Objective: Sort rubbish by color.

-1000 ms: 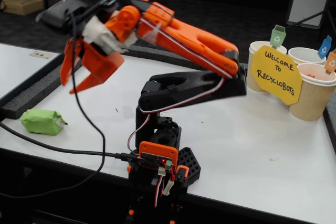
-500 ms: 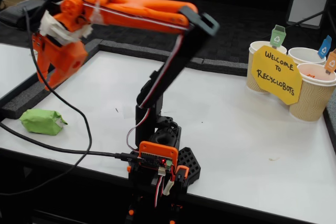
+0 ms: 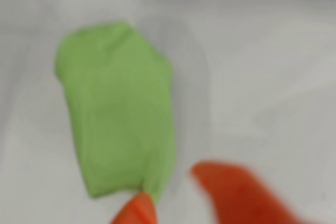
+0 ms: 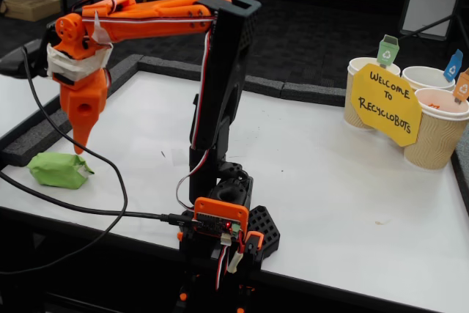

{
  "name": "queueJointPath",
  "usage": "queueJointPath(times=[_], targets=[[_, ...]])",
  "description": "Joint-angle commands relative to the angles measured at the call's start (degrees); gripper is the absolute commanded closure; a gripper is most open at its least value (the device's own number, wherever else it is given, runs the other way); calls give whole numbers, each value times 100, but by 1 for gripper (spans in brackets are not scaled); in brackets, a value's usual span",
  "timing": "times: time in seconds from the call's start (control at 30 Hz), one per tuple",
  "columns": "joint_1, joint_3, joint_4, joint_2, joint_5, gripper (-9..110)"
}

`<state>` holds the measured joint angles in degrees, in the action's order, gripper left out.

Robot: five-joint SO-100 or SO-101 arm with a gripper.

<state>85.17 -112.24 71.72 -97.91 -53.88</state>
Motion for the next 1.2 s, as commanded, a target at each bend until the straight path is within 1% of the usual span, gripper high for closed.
queueJointPath(times=[0.0,0.23,0.33,0.5,0.63,0.83,1.1,1.17], targets=[[431,791,35,-149,-404,90],[1371,1450,466,-167,-404,89],[1556,1644,404,-158,-404,89],[1318,1318,88,-141,-404,88],[1107,1204,-141,-141,-413,84],[888,949,-334,-141,-1037,81],[914,571,-677,62,-1679,81],[949,378,-923,114,-1723,81]])
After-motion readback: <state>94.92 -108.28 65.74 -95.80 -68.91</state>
